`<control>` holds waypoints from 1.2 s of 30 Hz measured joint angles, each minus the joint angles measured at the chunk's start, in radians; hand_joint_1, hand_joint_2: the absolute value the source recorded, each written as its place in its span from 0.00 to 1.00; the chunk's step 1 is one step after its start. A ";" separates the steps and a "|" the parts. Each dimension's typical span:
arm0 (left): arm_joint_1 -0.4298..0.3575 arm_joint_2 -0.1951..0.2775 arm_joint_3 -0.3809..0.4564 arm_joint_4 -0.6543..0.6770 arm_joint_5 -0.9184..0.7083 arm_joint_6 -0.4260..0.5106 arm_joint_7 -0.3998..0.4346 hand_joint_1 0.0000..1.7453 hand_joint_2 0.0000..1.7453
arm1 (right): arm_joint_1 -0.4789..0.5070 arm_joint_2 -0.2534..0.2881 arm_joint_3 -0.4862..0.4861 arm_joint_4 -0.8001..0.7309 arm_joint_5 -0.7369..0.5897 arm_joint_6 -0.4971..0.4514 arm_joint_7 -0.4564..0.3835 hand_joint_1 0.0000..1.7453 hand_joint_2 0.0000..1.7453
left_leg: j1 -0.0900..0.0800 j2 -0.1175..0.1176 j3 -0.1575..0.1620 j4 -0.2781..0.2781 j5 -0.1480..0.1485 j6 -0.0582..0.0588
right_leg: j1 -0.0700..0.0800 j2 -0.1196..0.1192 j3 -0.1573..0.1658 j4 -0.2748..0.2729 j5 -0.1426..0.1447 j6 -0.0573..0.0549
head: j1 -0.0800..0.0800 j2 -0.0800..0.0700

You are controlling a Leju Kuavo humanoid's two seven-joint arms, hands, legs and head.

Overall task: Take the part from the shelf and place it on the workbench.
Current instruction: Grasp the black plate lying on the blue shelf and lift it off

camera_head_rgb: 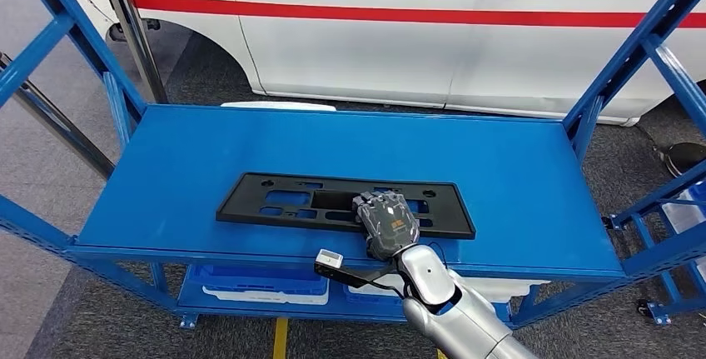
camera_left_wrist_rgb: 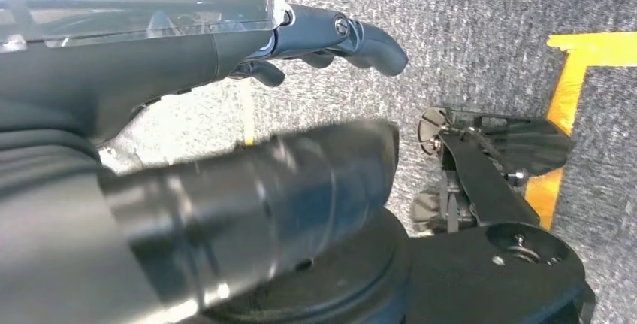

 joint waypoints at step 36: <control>0.001 -0.009 0.003 0.000 0.008 0.043 -0.010 0.00 1.00 | 0.109 -0.021 -0.050 -0.110 0.367 -0.264 0.171 1.00 1.00 | -0.003 -0.007 -0.008 0.022 -0.014 0.000 | -0.009 -0.002 -0.001 -0.019 0.056 0.005 | 0.000 0.000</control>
